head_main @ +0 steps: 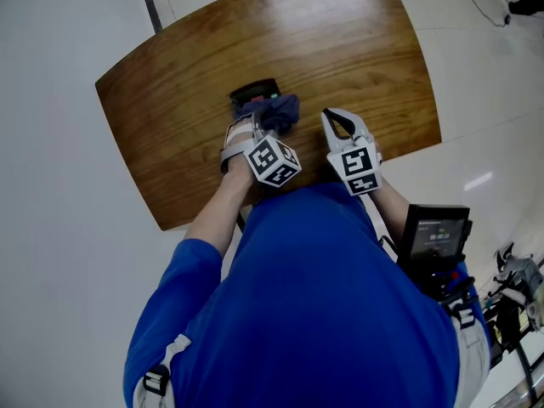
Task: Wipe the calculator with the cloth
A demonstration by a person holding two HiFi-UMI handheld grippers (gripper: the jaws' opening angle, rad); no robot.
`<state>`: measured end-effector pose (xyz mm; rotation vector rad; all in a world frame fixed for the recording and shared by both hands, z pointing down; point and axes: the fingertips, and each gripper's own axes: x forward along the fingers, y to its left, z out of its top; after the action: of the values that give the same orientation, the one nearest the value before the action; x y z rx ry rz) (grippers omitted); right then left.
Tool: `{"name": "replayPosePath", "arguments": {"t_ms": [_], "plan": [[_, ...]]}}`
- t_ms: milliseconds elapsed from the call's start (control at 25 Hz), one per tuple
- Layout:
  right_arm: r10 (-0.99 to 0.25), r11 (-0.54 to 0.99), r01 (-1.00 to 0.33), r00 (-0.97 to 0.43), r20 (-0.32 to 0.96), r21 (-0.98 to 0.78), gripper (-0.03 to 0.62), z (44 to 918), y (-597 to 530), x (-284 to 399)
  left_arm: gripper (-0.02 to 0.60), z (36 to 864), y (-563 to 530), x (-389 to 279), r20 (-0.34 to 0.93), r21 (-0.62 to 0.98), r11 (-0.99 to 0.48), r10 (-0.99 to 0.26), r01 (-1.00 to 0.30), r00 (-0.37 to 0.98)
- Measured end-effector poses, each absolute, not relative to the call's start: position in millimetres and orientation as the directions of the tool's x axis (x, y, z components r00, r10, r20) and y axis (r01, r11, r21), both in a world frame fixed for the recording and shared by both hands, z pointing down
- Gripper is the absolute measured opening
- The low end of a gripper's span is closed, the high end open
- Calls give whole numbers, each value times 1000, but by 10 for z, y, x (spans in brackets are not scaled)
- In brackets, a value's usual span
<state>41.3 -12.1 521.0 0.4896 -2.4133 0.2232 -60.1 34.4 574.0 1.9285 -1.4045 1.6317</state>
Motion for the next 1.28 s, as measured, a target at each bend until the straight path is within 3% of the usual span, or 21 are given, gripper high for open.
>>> {"name": "replayPosePath", "arguments": {"t_ms": [640, 1080, 1280], "plan": [[-254, 929, -366, -744, 618, -60, 2, 5162, 25, 249, 63, 5789, 754, -1075, 878, -383, -427, -444, -819, -179], [-284, 910, -410, -725, 628, -62, 2, 5220, -46, 403, 63, 5839, 293, -397, 858, -382, -546, -510, -745, -66], [-291, 908, -416, -717, 634, -53, 2, 5247, -80, 467, 63, 5919, 323, -419, 864, -378, -548, -498, -746, -72]]}}
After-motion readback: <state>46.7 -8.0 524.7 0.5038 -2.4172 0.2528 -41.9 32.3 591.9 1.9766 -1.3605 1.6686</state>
